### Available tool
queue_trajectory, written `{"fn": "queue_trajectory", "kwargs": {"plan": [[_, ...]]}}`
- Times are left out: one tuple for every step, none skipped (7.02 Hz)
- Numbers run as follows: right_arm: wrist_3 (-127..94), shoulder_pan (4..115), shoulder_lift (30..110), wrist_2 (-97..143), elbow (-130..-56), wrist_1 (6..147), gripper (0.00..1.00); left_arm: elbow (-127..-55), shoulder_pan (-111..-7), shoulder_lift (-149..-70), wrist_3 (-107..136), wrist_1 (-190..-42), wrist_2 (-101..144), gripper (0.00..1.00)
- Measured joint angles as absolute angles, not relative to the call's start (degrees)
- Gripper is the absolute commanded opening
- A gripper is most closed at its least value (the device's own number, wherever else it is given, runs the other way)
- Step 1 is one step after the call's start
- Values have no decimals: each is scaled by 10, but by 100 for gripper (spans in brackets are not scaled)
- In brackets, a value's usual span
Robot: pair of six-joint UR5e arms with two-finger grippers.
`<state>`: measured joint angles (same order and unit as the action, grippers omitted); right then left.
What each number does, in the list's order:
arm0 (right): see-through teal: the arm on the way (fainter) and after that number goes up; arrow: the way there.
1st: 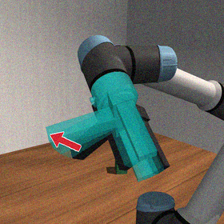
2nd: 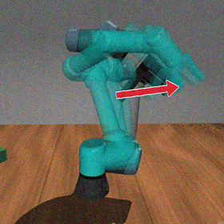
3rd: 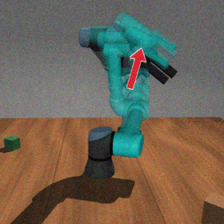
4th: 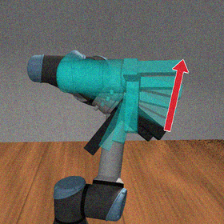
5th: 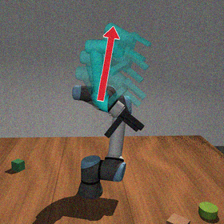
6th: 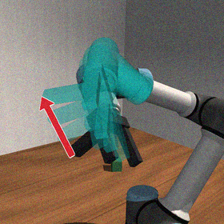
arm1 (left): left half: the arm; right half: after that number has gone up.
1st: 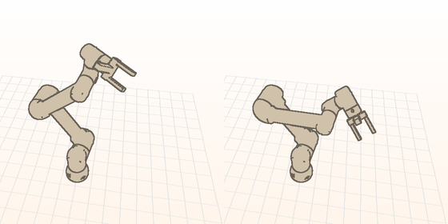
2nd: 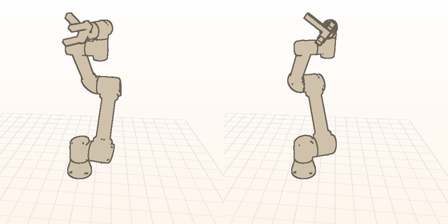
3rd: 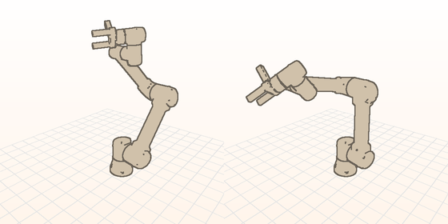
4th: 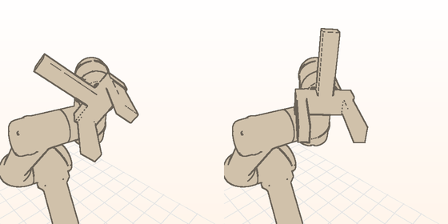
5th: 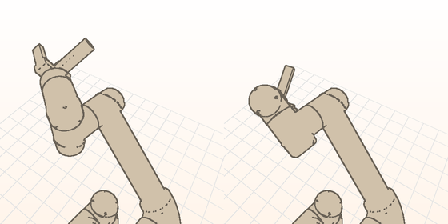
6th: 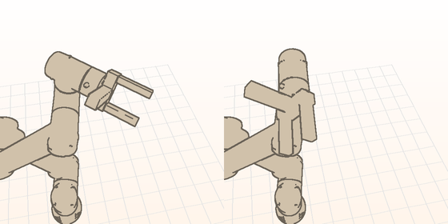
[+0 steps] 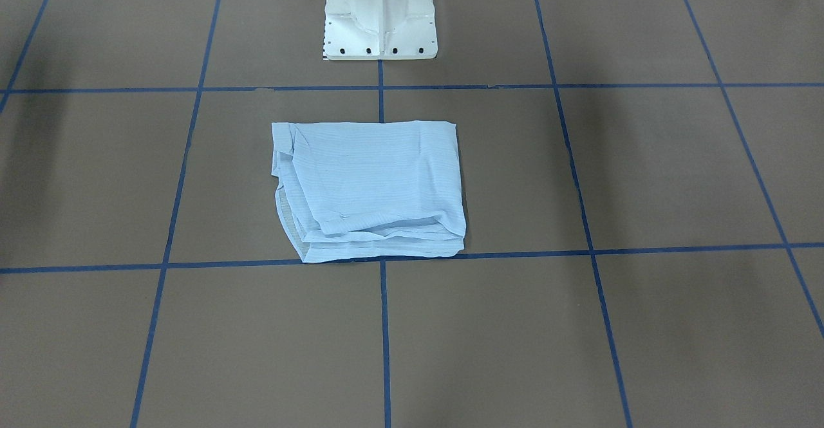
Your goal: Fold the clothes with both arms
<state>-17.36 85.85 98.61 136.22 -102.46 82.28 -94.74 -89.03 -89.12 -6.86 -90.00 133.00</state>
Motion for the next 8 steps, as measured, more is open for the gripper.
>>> {"fn": "queue_trajectory", "kwargs": {"plan": [[-172, 863, 986, 1363, -1036, 847, 100, -947, -890, -891, -69, -900, 1329, 100], [-171, 866, 987, 1364, -1044, 865, 100, -947, -891, -891, -69, -900, 1329, 100], [-172, 867, 987, 1363, -1046, 873, 100, -947, -891, -891, -69, -900, 1330, 100], [-174, 867, 987, 1363, -1046, 875, 100, -947, -891, -891, -69, -900, 1331, 100], [-175, 868, 987, 1362, -1044, 876, 100, -947, -891, -890, -69, -900, 1332, 100], [-174, 868, 987, 1360, -1043, 875, 100, -947, -891, -891, -69, -900, 1332, 100], [-164, 868, 989, 1357, -1041, 874, 100, -947, -891, -891, -69, -900, 1332, 100], [-141, 868, 992, 1354, -1038, 877, 100, -947, -890, -891, -69, -900, 1332, 100]]}}
